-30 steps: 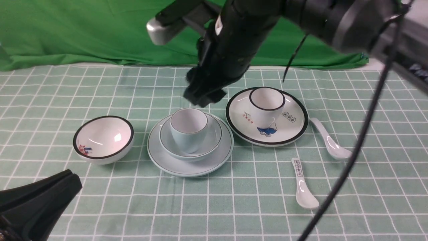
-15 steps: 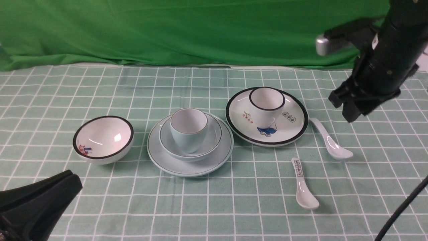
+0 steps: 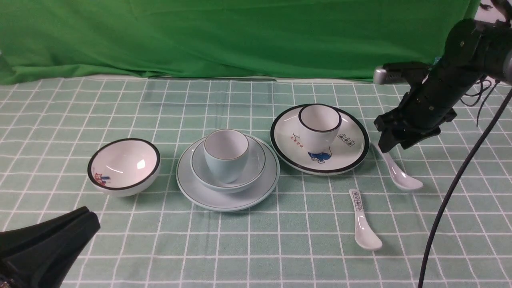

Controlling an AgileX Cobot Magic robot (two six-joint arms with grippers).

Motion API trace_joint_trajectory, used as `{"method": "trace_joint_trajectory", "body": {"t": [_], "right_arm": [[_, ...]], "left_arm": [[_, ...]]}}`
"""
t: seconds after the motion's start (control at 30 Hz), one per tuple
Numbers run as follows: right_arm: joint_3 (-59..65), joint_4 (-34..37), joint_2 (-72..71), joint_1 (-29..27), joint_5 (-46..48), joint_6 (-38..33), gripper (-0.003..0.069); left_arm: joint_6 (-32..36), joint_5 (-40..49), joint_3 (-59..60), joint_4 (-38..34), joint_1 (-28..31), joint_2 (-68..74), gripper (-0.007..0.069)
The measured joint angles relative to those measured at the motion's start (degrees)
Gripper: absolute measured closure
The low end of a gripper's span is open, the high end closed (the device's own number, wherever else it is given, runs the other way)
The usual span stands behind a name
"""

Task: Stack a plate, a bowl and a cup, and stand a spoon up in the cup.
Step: Use the right arm to grab a blue soup spoon

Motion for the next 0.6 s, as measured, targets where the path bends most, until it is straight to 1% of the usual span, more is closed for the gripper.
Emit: {"method": "trace_joint_trajectory", "body": {"t": [0.17,0.33,0.4,0.6], "right_arm": [[-1.6,-1.5,3.0,0.8,-0.8,-0.2,0.0237],[-1.7,-6.8,4.2,3.1,-2.8,-0.4,0.0237],[-1.7,-7.7,4.4,3.7,-3.5,-0.4,0.0237],[-1.7,-8.0,4.4,3.8,-4.0,1.4,0.0237]], "left_arm": [[0.0,0.0,0.2,0.5,0.0,0.0,0.0613],[0.0,0.0,0.2,1.3,0.0,0.0,0.0613],[-0.1,0.0,0.3,1.5,0.0,0.0,0.0613],[0.0,0.0,0.3,1.7,0.0,0.0,0.0613]]}}
